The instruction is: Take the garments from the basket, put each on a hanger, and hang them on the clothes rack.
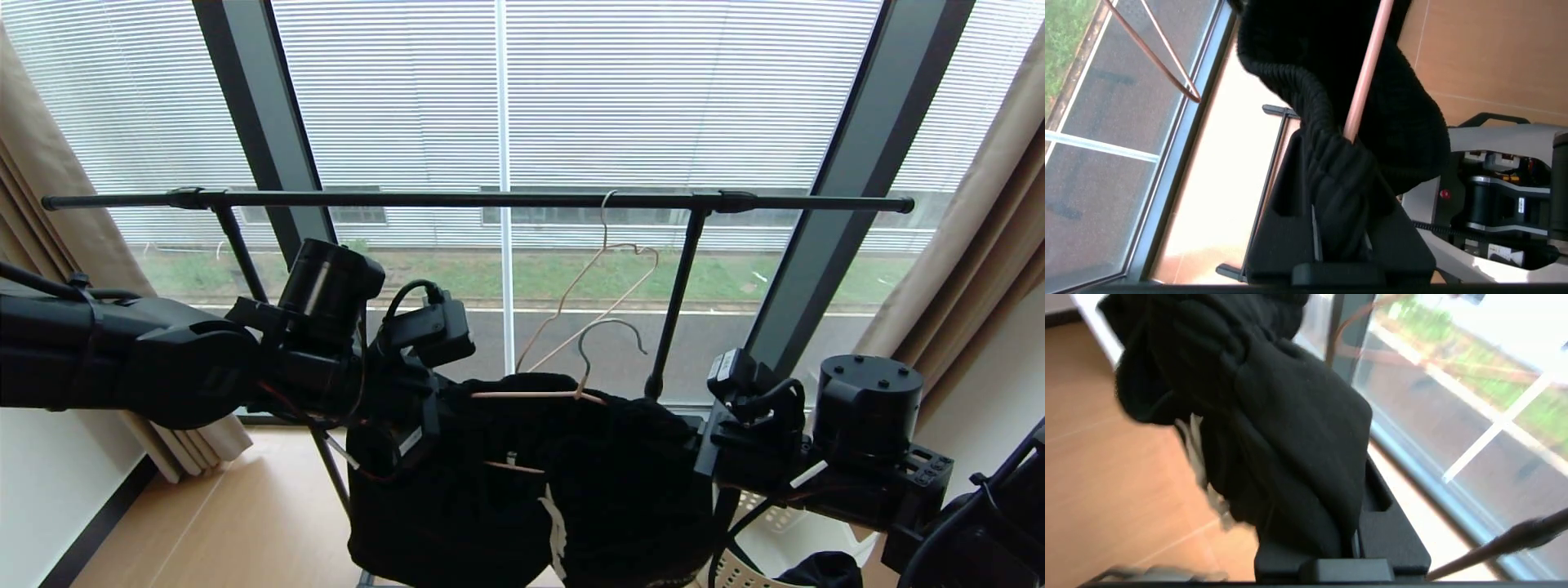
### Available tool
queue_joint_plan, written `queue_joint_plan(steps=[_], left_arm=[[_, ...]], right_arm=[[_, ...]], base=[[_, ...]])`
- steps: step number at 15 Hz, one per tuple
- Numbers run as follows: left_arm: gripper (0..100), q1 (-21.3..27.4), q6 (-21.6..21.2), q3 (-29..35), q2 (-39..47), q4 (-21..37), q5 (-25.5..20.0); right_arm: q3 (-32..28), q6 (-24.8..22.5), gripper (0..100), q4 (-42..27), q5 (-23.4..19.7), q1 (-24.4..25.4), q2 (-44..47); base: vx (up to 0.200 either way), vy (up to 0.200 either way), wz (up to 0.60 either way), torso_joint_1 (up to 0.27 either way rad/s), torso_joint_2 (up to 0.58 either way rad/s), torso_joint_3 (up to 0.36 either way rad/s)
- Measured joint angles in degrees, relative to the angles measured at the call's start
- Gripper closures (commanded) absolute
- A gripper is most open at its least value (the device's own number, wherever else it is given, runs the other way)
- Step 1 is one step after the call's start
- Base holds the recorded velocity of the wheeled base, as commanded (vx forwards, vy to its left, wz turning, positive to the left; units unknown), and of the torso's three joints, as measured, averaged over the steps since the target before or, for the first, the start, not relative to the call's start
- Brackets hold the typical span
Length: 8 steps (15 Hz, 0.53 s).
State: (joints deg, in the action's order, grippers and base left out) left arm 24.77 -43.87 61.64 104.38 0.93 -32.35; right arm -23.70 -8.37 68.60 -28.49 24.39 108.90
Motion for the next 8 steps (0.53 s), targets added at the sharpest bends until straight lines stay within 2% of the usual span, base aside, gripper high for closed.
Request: queue_joint_plan(steps=[6, 8], left_arm=[[100, -1.12, 0.04, 0.05, -0.41, 0.02, -0.27], [100, -1.6, 0.09, 0.05, -0.74, 0.0, -0.35]], right_arm=[[-0.22, -1.83, 0, -0.72, -0.84, -1.11, -2.12], [-0.02, -4.24, 0, -0.74, -4.84, -3.01, -1.93]], base=[[0.0, 0.0, 0.0, 0.0, 0.0, 0.0], [0.0, 0.0, 0.0, 0.0, 0.0, 0.0]])
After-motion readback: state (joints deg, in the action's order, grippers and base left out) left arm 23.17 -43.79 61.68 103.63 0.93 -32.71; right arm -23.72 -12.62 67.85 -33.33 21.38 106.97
